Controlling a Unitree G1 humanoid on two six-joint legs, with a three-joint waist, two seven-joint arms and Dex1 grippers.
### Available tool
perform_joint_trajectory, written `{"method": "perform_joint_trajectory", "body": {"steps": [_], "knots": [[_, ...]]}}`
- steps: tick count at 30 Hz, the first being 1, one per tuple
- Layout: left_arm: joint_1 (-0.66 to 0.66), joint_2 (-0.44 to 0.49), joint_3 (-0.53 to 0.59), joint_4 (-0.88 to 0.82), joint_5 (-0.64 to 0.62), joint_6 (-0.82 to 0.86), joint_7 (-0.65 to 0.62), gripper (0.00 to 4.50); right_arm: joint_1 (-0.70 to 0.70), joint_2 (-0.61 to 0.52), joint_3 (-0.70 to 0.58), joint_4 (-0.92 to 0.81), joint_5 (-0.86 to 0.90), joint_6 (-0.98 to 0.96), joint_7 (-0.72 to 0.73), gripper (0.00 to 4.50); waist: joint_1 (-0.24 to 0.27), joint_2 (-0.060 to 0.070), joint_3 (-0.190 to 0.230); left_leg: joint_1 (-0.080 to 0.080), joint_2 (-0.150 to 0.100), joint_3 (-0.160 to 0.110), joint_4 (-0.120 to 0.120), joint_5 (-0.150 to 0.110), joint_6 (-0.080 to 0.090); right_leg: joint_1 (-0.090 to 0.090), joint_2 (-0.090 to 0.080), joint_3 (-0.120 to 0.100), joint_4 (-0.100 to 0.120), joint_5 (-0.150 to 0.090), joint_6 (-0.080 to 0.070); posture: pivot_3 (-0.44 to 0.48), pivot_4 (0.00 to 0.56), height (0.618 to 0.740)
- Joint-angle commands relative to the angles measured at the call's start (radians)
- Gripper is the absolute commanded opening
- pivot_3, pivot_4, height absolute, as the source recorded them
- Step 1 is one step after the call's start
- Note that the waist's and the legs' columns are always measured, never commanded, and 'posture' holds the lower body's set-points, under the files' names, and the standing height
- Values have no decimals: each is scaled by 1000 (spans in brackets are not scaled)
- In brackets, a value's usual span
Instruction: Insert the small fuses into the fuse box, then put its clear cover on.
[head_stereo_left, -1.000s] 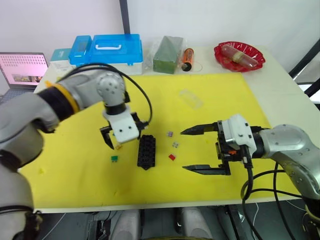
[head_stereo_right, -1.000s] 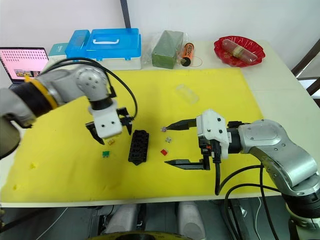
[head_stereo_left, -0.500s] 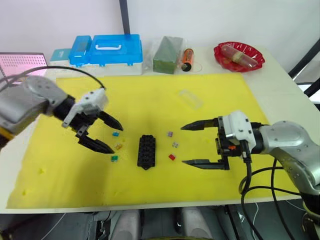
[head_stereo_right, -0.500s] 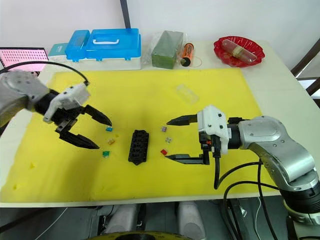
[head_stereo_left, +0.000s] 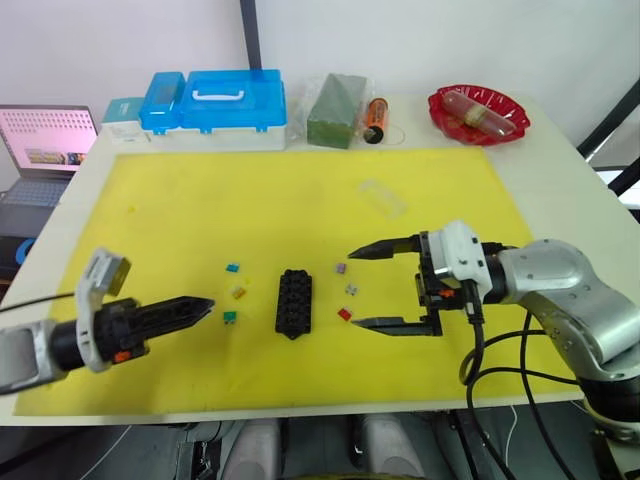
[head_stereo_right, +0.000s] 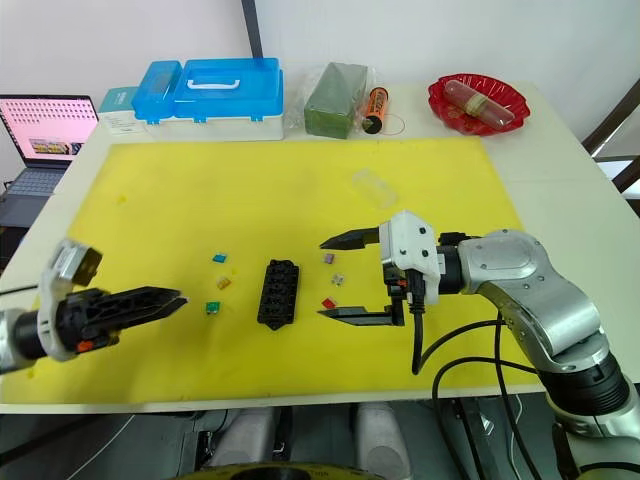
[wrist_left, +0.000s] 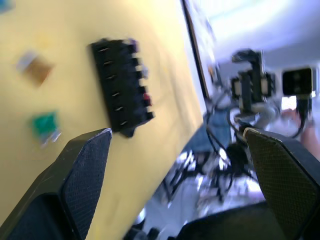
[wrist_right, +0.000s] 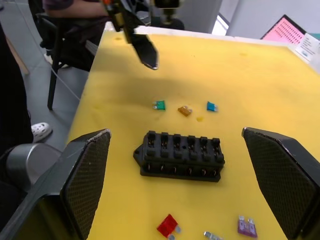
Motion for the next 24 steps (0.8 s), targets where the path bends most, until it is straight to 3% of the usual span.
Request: {"method": "perform_joint_trajectory", "body": {"steps": [1, 8, 24], "knots": [[41, -89, 117, 31, -20, 112, 50, 4458, -12, 7, -4, -7, -5, -19, 11, 4500, 3, 0, 0, 0, 0, 0, 0, 0, 0, 0, 0, 0, 0, -1, -3, 0, 150, 740], [25, -187, 166, 19, -20, 166, 132, 4458, 1, 16, -11, -23, -11, -18, -2, 4500, 7, -1, -1, 2, -1, -1, 1, 0, 0, 4, -1, 0, -1, -2, -4, 0, 150, 740], [3, -180, 191, 41, -20, 221, 160, 4458, 15, 13, -15, -29, -21, -22, 5, 4500, 5, -1, -1, 2, 0, 0, 0, 0, -1, 4, -1, 0, -2, -2, -5, 0, 150, 740]]}}
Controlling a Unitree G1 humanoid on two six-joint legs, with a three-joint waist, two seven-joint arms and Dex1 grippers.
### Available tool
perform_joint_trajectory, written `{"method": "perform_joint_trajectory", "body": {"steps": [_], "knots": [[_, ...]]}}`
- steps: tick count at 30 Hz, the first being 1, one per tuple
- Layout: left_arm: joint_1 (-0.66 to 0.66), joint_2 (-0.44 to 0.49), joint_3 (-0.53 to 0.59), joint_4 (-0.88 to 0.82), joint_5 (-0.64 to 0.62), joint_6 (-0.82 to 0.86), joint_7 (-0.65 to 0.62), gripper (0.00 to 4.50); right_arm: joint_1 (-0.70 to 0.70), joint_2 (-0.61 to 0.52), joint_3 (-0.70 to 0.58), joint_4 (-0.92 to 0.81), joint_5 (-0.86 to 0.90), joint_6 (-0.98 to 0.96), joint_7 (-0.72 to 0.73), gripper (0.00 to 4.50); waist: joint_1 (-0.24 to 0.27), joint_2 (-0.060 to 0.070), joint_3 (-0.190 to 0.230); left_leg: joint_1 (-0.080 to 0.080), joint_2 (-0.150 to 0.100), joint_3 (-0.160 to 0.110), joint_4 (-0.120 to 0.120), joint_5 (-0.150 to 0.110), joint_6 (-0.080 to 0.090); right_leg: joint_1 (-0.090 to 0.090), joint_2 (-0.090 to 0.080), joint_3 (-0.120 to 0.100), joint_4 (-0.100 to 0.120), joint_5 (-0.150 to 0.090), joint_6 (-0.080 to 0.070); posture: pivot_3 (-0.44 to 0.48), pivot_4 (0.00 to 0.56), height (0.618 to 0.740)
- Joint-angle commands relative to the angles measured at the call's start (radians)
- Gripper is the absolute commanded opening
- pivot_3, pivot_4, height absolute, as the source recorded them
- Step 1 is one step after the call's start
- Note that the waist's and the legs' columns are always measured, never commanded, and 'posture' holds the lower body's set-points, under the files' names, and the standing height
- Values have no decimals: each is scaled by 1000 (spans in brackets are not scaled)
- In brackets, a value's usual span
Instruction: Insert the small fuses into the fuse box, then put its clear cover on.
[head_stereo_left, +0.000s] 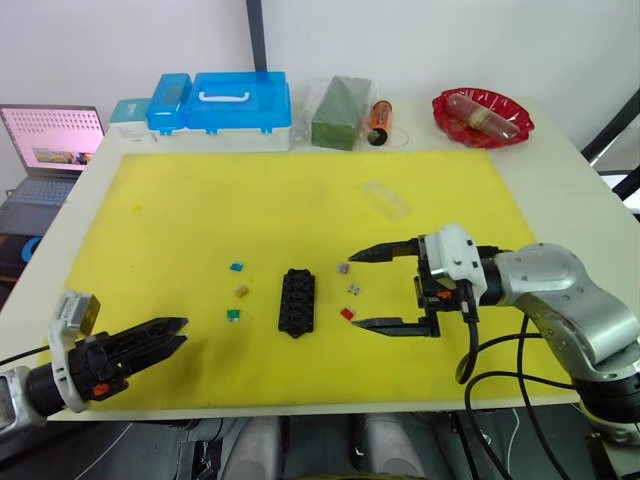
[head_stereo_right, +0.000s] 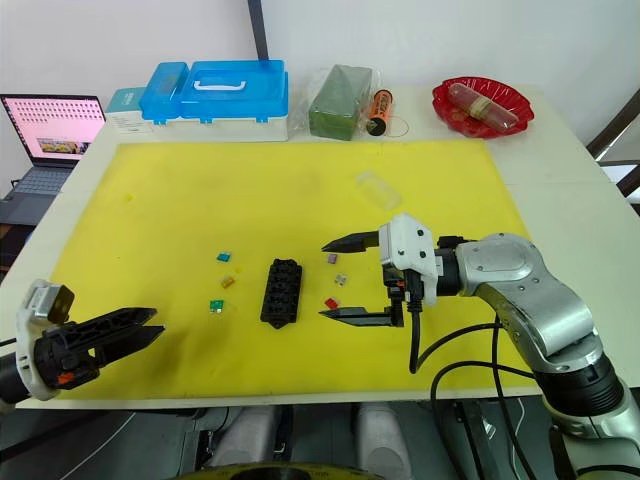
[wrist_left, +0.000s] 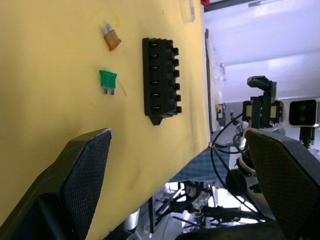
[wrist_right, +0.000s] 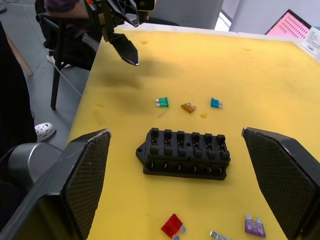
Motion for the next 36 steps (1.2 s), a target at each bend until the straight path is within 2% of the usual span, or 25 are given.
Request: {"method": "perform_joint_trajectory", "body": {"steps": [1, 15, 27, 36], "knots": [[-17, 21, 33, 3, -19, 14, -7, 4458, -7, 1, -20, -34, 6, -19, -1, 4500, -1, 0, 0, 0, 0, 0, 0, 0, 0, 0, 0, 0, 0, 0, 0, 0, 150, 740], [-84, 57, -31, 133, -19, 132, -55, 4458, -35, 8, -5, -37, 14, 0, 2, 4500, -1, 0, 0, 0, 0, 0, 0, 0, 0, -1, 0, 0, 0, 0, 0, 0, 150, 740], [-226, -41, -140, 145, -19, 57, 74, 4458, -34, 7, -9, -41, 17, 7, -2, 4500, 0, 0, 0, 0, 1, 0, -1, 0, 0, -1, -2, 0, 0, 0, 0, 0, 150, 740], [-272, -110, -202, 148, -19, 36, 170, 4458, -34, 0, -19, -43, 19, 14, 0, 4500, -1, 0, 0, -1, 0, 0, -1, 0, 0, -2, -3, 0, -1, 0, 0, 0, 150, 740]]}}
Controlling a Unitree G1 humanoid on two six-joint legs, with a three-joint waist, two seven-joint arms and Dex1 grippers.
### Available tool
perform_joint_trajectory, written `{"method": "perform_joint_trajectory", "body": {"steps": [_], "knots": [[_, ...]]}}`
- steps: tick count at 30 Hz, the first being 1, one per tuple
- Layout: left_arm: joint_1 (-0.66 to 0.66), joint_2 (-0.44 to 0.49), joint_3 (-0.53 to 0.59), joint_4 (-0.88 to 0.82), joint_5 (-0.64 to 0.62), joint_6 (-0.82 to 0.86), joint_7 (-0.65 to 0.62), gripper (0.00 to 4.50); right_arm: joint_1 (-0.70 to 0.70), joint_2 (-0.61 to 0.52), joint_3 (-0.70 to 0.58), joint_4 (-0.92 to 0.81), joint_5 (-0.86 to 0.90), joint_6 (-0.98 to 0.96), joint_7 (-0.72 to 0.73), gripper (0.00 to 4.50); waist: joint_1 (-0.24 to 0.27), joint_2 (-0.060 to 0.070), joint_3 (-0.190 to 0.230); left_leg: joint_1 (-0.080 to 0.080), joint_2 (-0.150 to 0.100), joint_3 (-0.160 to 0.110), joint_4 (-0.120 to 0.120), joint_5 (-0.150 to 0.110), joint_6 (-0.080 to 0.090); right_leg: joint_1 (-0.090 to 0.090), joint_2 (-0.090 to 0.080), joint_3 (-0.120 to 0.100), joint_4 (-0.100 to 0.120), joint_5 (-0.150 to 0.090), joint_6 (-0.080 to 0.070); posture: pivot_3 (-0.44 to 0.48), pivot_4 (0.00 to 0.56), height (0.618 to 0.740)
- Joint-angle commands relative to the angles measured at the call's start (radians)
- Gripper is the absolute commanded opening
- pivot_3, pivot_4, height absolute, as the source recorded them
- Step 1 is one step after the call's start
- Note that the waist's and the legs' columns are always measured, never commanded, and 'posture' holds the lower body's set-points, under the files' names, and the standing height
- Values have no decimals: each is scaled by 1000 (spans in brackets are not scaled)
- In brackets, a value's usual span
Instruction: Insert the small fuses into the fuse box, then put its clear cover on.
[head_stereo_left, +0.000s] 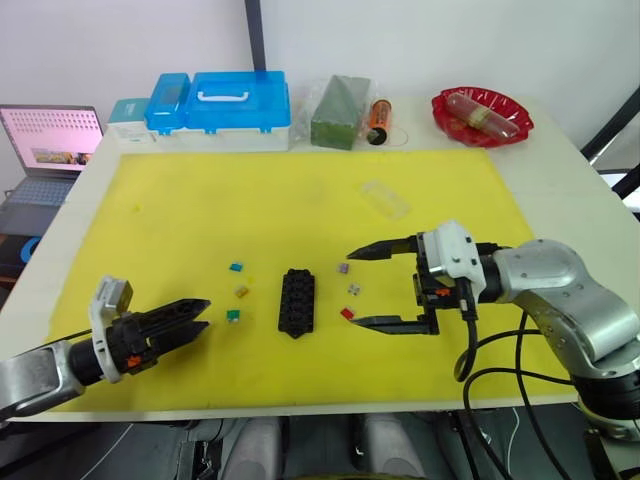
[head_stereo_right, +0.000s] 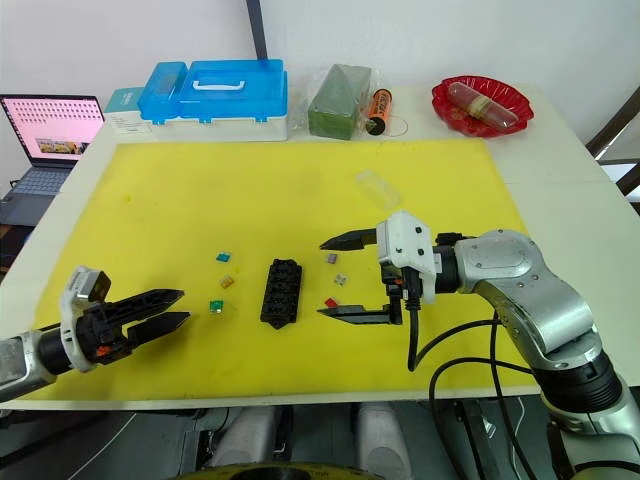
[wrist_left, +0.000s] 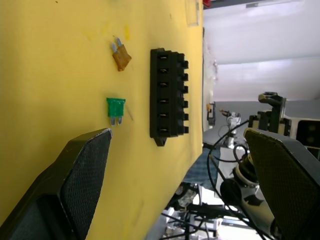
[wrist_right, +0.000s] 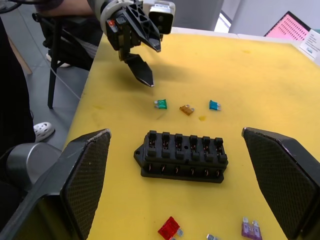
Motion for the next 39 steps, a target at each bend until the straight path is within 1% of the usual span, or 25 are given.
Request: {"method": "perform_joint_trajectory", "body": {"steps": [1, 10, 21, 28, 32, 39], "knots": [[-11, -11, -5, -1, -19, -6, 23, 4458, -10, -5, -22, -41, 19, -1, -2, 4500, 0, 0, 0, 0, 0, 0, 0, 0, 0, 0, 0, 0, 0, 0, 0, 0, 150, 740], [-56, -59, -49, 4, -19, -19, 78, 4458, -10, -13, -28, -53, 28, 12, -2, 4500, 2, 0, 0, 0, -1, 0, 0, 0, 0, 0, -2, 0, 0, 0, 0, 0, 150, 740], [-80, -66, -79, 21, -19, -36, 123, 4458, -20, -14, -28, -51, 27, 19, 0, 4500, 4, 1, 0, 0, -2, 0, 0, 0, 0, 1, -2, 0, -1, 0, 0, 0, 150, 740], [-102, -95, -117, 14, -19, -54, 157, 4458, -25, -13, -26, -44, 21, 16, 0, 4500, 13, 2, -1, 0, -3, 0, 0, 0, -1, 1, -3, 0, -1, 0, 0, 0, 150, 740], [-104, -101, -129, 15, -18, -66, 166, 4458, -26, -15, -28, -43, 20, 16, 1, 4500, 23, 2, -1, 0, -3, 0, 0, 1, -1, 1, -3, 0, -1, 0, 0, 0, 150, 740], [-113, -110, -151, 16, 8, -70, 163, 4458, -24, -20, -32, -45, 22, 16, 2, 4500, 24, 4, -2, 0, -3, 0, 0, 1, -1, 2, -3, 0, -2, 0, 0, 0, 150, 740]]}}
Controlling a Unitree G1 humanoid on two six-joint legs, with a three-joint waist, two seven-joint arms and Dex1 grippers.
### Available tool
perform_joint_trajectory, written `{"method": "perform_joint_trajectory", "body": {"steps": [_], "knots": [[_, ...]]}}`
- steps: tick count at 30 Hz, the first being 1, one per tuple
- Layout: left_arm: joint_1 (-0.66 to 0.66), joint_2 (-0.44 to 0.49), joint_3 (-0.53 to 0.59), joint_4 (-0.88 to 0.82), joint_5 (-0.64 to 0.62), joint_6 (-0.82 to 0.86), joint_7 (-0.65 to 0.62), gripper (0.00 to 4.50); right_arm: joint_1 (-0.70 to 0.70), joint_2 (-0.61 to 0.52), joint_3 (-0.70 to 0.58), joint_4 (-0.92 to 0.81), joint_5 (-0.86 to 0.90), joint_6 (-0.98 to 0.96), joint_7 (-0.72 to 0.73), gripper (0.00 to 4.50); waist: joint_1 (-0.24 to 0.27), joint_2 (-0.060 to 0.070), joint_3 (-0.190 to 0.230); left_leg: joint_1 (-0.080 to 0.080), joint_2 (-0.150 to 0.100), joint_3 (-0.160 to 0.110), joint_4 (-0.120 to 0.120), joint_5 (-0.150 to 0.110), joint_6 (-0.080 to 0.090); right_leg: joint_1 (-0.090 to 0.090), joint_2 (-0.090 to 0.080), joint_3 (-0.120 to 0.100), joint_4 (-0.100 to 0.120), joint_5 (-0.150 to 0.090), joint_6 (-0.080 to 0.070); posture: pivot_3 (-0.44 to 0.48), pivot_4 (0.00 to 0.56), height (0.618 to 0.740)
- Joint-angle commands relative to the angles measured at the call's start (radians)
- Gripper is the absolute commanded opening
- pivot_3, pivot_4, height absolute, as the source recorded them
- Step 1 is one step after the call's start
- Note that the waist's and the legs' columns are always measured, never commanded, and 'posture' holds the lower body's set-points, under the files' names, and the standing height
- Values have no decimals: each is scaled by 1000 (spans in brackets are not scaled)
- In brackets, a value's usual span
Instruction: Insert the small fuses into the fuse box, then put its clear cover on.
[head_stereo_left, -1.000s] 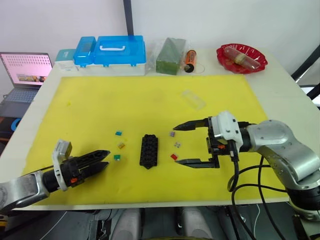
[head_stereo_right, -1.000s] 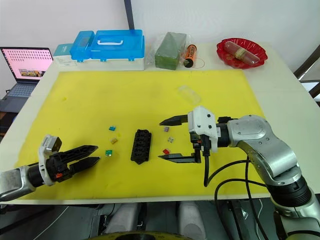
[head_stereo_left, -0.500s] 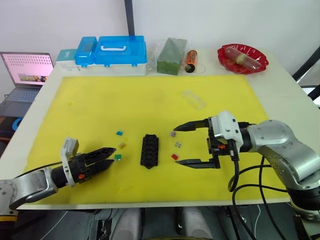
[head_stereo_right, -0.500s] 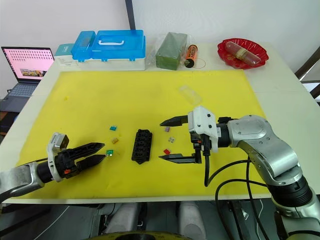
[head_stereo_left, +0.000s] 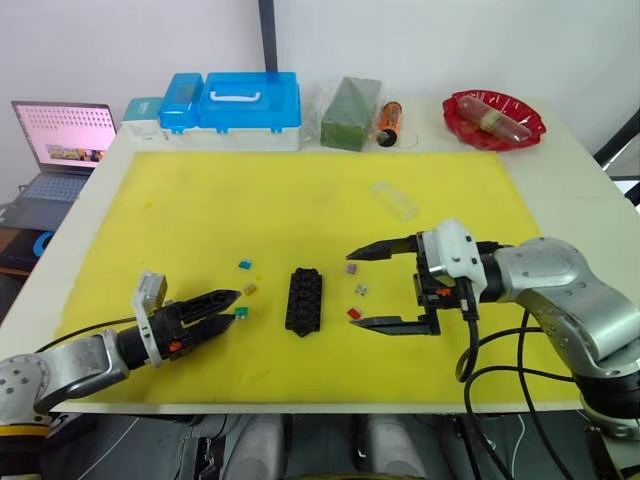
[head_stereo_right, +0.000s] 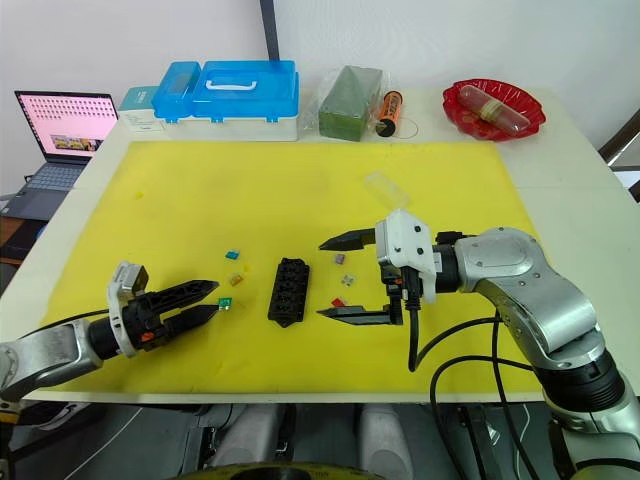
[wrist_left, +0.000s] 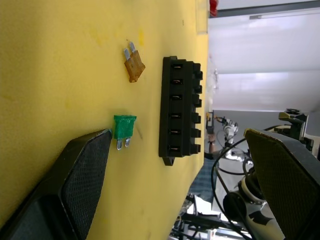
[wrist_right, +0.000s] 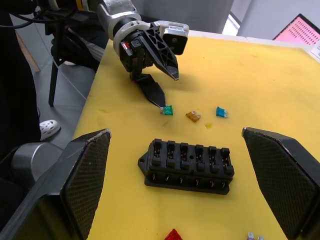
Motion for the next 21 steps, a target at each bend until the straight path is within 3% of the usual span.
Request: {"method": "perform_joint_trajectory", "body": {"steps": [1, 11, 14, 21], "knots": [[0, -13, -38, 2, 31, -1, 13, 4458, -13, -8, -29, -29, 13, -11, 1, 4500, 0, 1, -1, 0, 0, 0, 0, 0, 0, 0, 0, 0, 0, 0, 0, 0, 150, 740], [-15, -18, -45, 10, 67, 7, 10, 4458, -20, -2, -24, -28, 15, -9, -4, 4500, 1, 4, -2, 0, 0, 0, 0, 0, 0, 1, 0, 0, -2, 0, 0, 0, 150, 740], [-14, -21, -49, 12, 90, 7, 12, 3864, -21, 0, -22, -28, 14, -8, -7, 4500, 1, 5, -3, 0, 0, 0, 0, 0, 0, 1, 0, 0, -2, 0, 0, 0, 150, 740], [-6, -36, -52, 74, 235, 8, 4, 1447, -14, -1, -21, -27, 9, -13, -7, 4500, -1, 9, -5, 0, 0, 0, 0, 0, 0, 1, 0, 0, -3, 0, 0, 0, 150, 740]]}}
